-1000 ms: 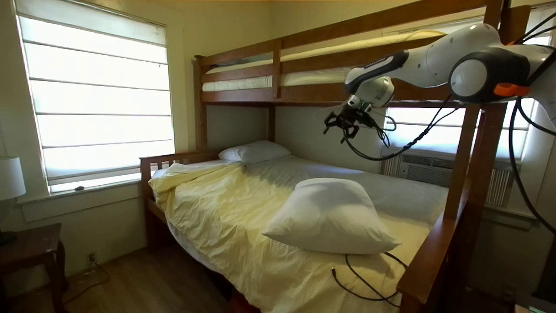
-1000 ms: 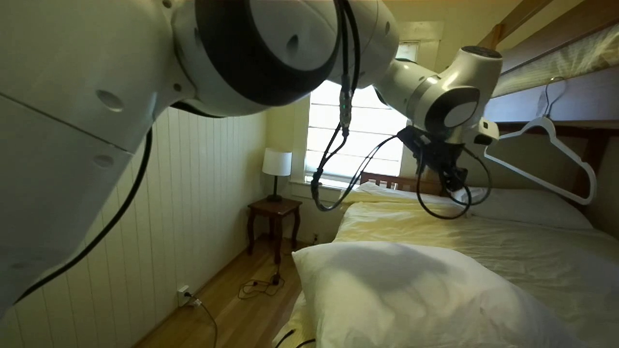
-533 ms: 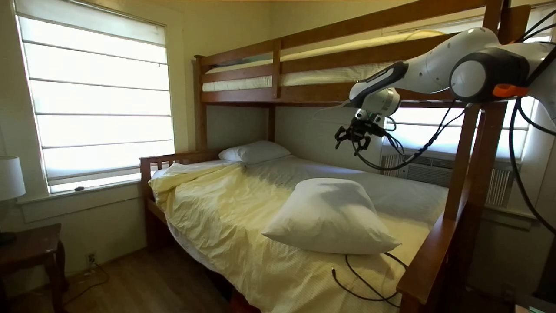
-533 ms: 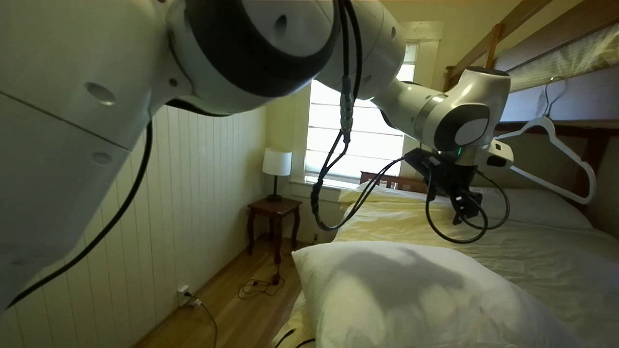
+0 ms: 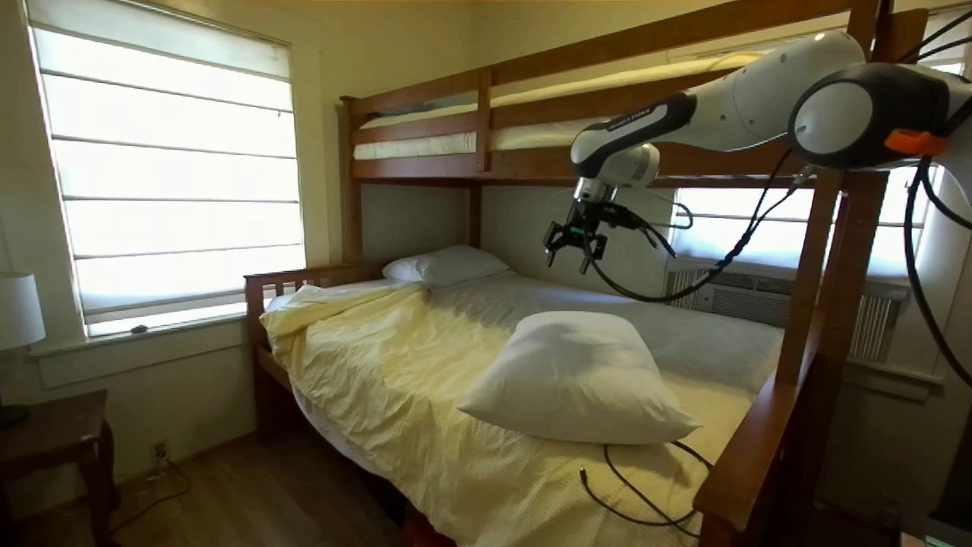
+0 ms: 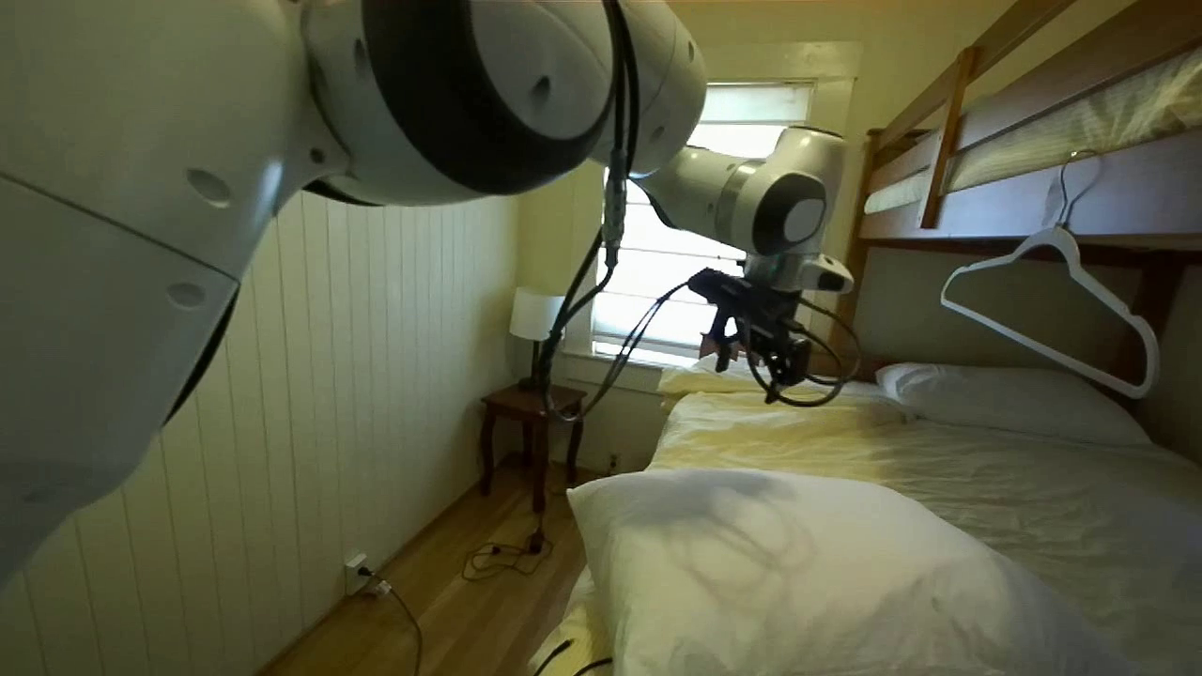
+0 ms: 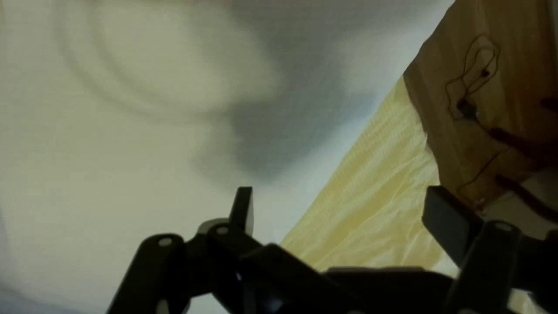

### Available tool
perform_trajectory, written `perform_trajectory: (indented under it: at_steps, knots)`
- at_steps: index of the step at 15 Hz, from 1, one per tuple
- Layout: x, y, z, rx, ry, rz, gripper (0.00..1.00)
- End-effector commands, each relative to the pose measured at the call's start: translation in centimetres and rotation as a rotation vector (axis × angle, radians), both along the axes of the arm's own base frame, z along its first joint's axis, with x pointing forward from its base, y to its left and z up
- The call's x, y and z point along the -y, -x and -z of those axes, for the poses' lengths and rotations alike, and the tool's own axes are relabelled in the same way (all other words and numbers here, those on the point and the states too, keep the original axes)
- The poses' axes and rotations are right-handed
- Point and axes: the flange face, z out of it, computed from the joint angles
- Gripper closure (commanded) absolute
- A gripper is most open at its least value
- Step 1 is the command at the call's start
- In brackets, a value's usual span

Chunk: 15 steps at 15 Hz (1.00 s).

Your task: Move the pillow to the left

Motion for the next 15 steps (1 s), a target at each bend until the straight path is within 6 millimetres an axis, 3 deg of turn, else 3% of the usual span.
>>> perform_trajectory:
  at_steps: [1,2,4,8,11,13,15]
  knots:
    - [-4.4,-1.3,0.3,-0.133,0.069,-0.132,0.00]
    - [-3.2,-0.7,0.3,-0.079,0.021,-0.079,0.00]
    - [-4.9,-1.2,0.5,-0.111,0.045,-0.118,0.00]
    - [-5.1,-0.8,0.9,-0.167,0.079,-0.125,0.00]
    - [-9.0,-1.9,3.7,-0.273,0.126,-0.222,0.00]
    - [-12.5,-2.4,5.7,-0.326,0.116,-0.327,0.00]
    - [-17.3,-3.5,7.5,-0.341,0.119,-0.435,0.00]
